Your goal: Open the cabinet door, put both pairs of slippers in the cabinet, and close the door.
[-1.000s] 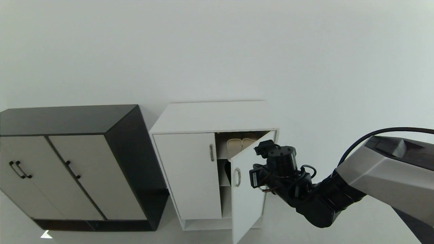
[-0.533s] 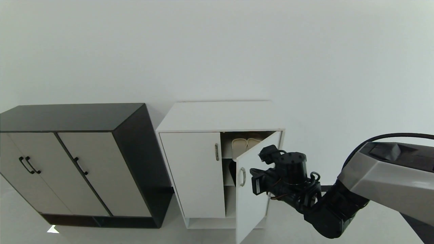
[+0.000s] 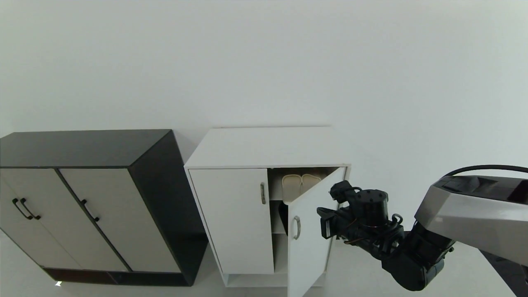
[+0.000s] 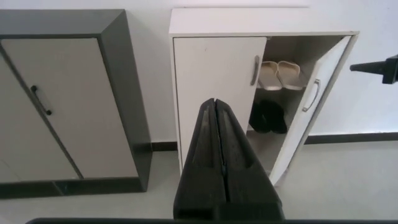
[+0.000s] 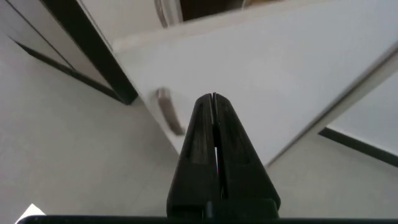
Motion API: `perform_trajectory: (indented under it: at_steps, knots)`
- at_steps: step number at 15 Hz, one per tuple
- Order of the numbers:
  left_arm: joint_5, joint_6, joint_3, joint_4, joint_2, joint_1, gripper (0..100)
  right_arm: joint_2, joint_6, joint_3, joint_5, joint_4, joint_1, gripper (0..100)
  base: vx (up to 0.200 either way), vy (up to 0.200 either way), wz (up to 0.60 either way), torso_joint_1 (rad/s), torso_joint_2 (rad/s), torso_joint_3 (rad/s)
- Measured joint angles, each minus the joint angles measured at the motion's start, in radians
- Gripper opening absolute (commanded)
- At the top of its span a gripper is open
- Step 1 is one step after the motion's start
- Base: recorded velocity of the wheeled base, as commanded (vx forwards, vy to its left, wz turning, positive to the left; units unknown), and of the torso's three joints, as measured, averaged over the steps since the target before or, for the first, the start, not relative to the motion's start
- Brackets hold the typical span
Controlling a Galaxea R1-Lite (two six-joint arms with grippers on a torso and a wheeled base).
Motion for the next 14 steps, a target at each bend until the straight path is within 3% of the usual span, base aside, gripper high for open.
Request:
perform_trajectory:
  at_steps: [2, 8, 14]
  knots:
    - [0.000, 0.001, 0.000, -0.001, 0.000, 0.000, 0, 0.002, 0.000, 0.004, 0.002, 0.000, -0.002, 0, 0.200, 0.000, 0.00, -0.005, 0.01, 0.005]
    - [0.000, 0.000, 0.000, -0.001, 0.000, 0.000, 0, 0.030, 0.000, 0.072, 0.017, -0.100, -0.019, 0, 0.000, 0.000, 0.00, 0.000, 0.00, 0.000]
    - [0.000, 0.000, 0.000, -0.003, 0.000, 0.000, 0, 0.083, 0.000, -0.048, 0.017, -0.029, -0.027, 0, 0.000, 0.000, 0.00, 0.000, 0.00, 0.000]
